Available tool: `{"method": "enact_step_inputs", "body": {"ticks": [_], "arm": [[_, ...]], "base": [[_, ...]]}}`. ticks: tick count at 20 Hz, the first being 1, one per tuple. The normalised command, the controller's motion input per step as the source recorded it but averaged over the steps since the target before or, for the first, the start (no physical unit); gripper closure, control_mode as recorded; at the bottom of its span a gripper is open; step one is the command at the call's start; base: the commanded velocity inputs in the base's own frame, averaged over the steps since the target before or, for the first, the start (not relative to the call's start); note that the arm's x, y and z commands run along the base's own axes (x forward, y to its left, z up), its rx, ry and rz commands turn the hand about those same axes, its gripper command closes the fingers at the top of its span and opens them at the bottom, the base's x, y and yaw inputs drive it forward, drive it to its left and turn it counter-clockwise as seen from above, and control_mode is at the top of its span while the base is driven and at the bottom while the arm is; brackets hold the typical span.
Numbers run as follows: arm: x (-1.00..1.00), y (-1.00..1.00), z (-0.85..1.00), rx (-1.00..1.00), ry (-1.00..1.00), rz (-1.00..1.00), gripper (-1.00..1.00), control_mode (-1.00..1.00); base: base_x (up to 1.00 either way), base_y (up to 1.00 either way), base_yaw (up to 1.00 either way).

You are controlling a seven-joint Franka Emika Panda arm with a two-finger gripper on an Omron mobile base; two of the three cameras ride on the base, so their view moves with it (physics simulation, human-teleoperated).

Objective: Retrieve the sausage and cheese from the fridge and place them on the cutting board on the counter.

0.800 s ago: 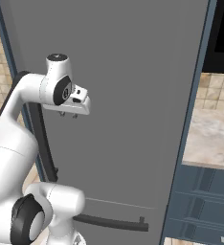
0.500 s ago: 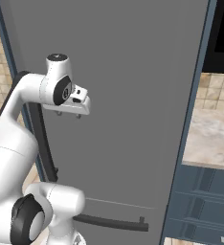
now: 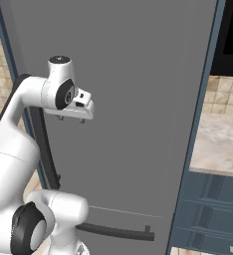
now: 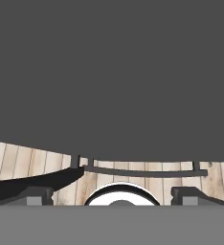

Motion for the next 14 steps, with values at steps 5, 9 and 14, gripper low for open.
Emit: {"method": "enact_step_inputs", "body": {"ticks": [5, 9, 14], "arm": [[0.00, 0.00, 0.00, 0.00, 0.00, 0.00, -1.00, 1.00], [0.00, 0.00, 0.00, 0.00, 0.00, 0.00, -1.00, 1.00], [0.00, 0.00, 0.00, 0.00, 0.00, 0.00, -1.00, 1.00]], "base": [[0.00, 0.00, 0.00], [-0.42, 0.00, 0.00], [-0.58, 0.19, 0.00]]}}
